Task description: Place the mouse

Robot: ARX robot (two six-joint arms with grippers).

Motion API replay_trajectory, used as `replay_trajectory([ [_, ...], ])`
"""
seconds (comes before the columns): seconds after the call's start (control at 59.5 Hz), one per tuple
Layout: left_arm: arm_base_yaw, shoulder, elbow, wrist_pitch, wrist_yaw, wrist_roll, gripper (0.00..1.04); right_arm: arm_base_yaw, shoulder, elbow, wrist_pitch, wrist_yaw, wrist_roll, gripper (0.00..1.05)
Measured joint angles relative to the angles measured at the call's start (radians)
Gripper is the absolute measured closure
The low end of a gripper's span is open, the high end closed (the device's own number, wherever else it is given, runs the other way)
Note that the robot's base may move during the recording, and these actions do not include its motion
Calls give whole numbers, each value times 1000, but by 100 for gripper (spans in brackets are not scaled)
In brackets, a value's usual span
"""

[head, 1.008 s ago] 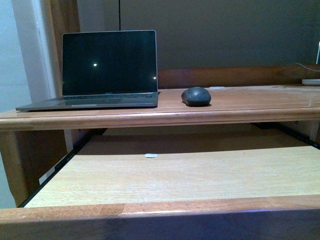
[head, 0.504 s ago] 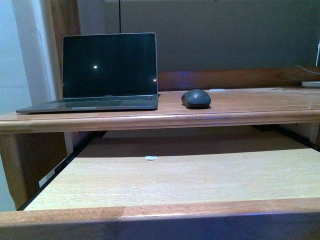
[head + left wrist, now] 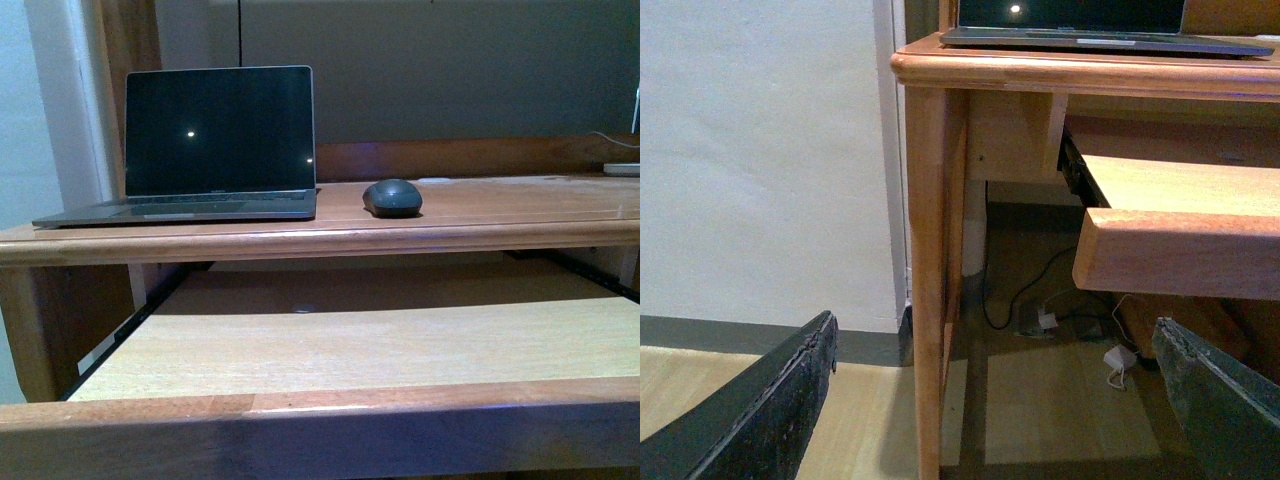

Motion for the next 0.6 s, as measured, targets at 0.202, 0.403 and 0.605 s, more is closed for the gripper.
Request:
replay_trajectory([
  [0.202,0,0,0,0,0,0,8,119,137,108,82,171,54,7],
  [0.403,0,0,0,0,0,0,8,218,273,233,97,318,66,7],
  [0.605,0,0,0,0,0,0,8,288,408,389,86,463,82,7],
])
